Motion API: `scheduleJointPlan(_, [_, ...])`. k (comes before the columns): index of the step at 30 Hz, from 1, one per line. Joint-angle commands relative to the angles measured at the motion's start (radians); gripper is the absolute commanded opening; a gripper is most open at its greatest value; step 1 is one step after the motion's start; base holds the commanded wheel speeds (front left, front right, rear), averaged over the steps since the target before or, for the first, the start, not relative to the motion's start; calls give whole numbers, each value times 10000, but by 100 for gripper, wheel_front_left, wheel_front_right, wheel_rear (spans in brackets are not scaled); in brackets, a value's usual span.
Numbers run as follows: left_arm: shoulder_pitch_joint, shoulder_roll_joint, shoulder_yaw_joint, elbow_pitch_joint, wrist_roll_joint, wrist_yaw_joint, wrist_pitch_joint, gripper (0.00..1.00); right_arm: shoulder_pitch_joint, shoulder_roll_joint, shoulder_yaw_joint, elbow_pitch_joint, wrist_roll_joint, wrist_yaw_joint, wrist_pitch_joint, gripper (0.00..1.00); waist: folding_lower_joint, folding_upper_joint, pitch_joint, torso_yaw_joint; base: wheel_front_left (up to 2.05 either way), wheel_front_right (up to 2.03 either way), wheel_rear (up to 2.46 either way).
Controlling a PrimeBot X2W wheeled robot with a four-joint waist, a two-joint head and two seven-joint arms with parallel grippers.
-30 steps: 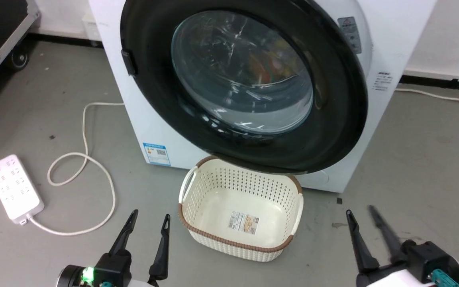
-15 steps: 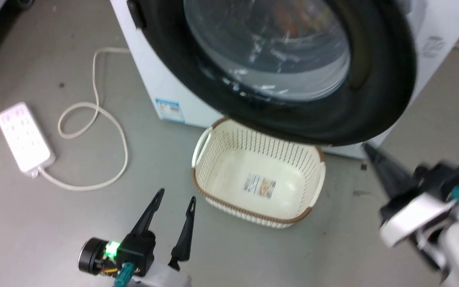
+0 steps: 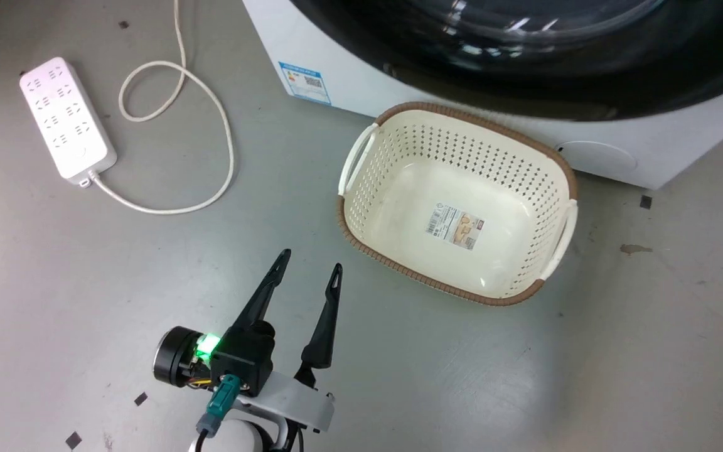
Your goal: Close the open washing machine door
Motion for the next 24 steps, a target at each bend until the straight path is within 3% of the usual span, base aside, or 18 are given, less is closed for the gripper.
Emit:
scheduleJointPlan(1, [-145, -21, 25, 11, 48, 26, -43, 100, -223, -104, -93, 183, 113, -13, 5, 0, -2, -1, 26, 34, 0, 0, 0])
scheduleJointPlan(13, [-49, -136, 312, 174, -94, -34, -43, 100, -597, 133, 43, 1726, 485, -13, -517, 0, -2, -1, -498, -40, 0, 0, 0])
scheduleJointPlan(14, [-6, -144, 352, 213, -122, -37, -43, 100, -442, 158, 114, 1766, 528, -13, -638, 9, -2, -1, -688, -71, 0, 0, 0])
scheduleJointPlan(15, [47, -148, 389, 255, -137, -47, -43, 100, -276, 176, 178, 1776, 560, -13, -784, 44, -2, -1, -866, -110, 0, 0, 0])
scheduleJointPlan(16, [108, -149, 421, 302, -149, -65, -43, 100, -85, 200, 254, 1780, 621, -13, -882, 95, -2, -1, -1045, -147, 0, 0, 0])
scheduleJointPlan(17, [157, -137, 437, 341, -145, -111, -43, 100, 128, 209, 325, 1781, 656, -13, -1009, 100, -2, -1, -1272, -184, 0, 0, 0])
scheduleJointPlan(24, [736, 97, 680, 680, -171, -288, -43, 100, 1781, 702, 122, 1317, 446, -13, -1754, 100, -2, -1, -2902, -666, 0, 0, 0])
